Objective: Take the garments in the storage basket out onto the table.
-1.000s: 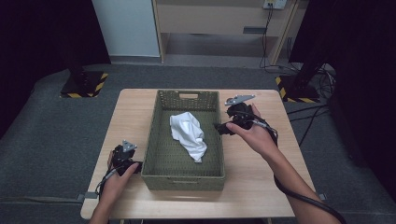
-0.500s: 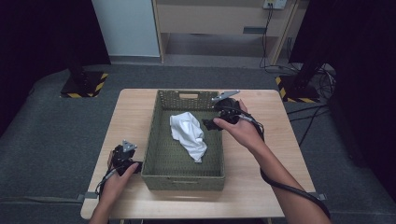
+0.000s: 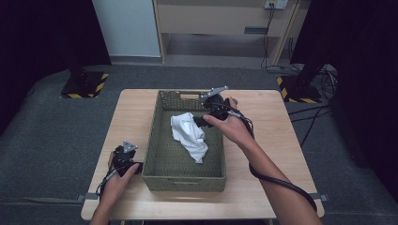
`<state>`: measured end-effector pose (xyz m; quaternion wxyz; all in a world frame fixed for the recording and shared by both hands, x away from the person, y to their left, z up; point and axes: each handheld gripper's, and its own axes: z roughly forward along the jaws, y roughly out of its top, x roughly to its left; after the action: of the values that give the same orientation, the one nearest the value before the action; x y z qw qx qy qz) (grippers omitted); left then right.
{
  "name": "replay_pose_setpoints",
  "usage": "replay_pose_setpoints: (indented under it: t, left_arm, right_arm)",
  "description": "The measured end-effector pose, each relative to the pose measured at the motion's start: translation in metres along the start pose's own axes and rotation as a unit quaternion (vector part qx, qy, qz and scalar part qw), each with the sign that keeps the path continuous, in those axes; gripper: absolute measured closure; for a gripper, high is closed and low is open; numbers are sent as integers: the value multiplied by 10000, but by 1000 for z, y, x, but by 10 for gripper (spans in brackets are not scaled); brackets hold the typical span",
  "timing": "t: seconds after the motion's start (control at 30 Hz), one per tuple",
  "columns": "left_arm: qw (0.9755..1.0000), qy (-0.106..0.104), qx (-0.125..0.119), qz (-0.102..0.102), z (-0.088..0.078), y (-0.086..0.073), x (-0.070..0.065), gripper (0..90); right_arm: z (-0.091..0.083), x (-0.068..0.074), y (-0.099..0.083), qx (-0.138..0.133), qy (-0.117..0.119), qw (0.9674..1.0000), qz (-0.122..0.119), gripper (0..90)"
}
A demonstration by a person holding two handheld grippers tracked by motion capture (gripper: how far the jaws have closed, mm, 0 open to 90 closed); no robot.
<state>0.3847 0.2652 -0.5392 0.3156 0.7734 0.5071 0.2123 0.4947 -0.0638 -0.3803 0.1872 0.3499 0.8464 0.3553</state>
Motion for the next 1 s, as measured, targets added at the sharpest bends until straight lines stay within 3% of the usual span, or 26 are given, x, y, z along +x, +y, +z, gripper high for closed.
replay_pose_setpoints:
  t: [0.43,0.53,1.0]
  left_arm:
    - [10000,1,0,10,0,0,0,0]
    - [10000,2,1,8,0,0,0,0]
    - [10000,-14,0,24,0,0,0,0]
  right_arm:
    - [24,1,15,18,6,9999,155,35]
    - [28,3,18,-26,131,9996,266,37]
    - [54,5,21,259,-90,9994,213,31]
